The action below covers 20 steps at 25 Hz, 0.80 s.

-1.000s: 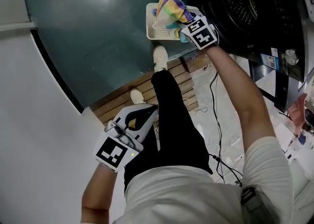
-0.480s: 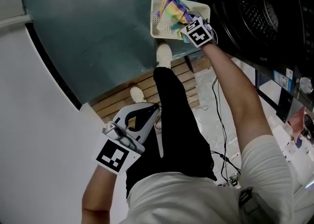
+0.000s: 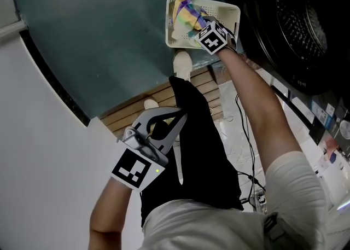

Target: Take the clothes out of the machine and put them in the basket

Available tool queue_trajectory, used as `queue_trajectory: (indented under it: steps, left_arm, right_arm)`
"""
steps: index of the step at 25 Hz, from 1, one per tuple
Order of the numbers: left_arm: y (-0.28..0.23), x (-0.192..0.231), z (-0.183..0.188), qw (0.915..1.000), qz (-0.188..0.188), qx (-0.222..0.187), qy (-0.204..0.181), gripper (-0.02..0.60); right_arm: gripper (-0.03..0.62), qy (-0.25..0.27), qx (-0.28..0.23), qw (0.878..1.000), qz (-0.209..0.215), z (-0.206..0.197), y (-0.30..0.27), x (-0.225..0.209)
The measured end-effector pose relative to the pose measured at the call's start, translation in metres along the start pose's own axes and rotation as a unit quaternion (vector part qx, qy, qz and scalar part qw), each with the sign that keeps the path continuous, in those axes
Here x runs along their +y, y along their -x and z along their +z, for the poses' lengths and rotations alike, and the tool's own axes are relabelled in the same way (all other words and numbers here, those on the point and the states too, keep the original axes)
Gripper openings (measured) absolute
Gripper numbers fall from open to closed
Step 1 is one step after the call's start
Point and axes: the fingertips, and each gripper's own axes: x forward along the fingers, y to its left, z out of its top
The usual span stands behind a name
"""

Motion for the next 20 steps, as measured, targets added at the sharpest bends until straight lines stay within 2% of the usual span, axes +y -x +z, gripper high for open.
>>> queue_trajectory:
  steps: [4, 10, 14, 20]
  left_arm:
    - [-0.022, 0.020, 0.010, 0.9999, -0.008, 0.005, -0.006, -0.005]
    - [-0.040, 0.040, 0.013, 0.9998, -0.014, 0.015, -0.005, -0.003]
    - [-0.046, 0.048, 0.009, 0.9997, -0.012, 0.022, 0.002, -0.005]
    - [-0.048, 0.044, 0.010, 0.9994, -0.021, 0.027, -0.003, -0.005]
  right_arm:
    - [0.137, 0.014, 0.017, 1.000, 0.014, -0.008, -0.029, -0.003]
    - [0.151, 0.063, 0.049, 0.996, 0.033, -0.025, -0.061, -0.003]
    - [0.237, 0.059, 0.068, 0.995, 0.040, -0.040, -0.076, -0.003]
    - [0.244, 0.045, 0.059, 0.997, 0.032, -0.045, -0.063, -0.008]
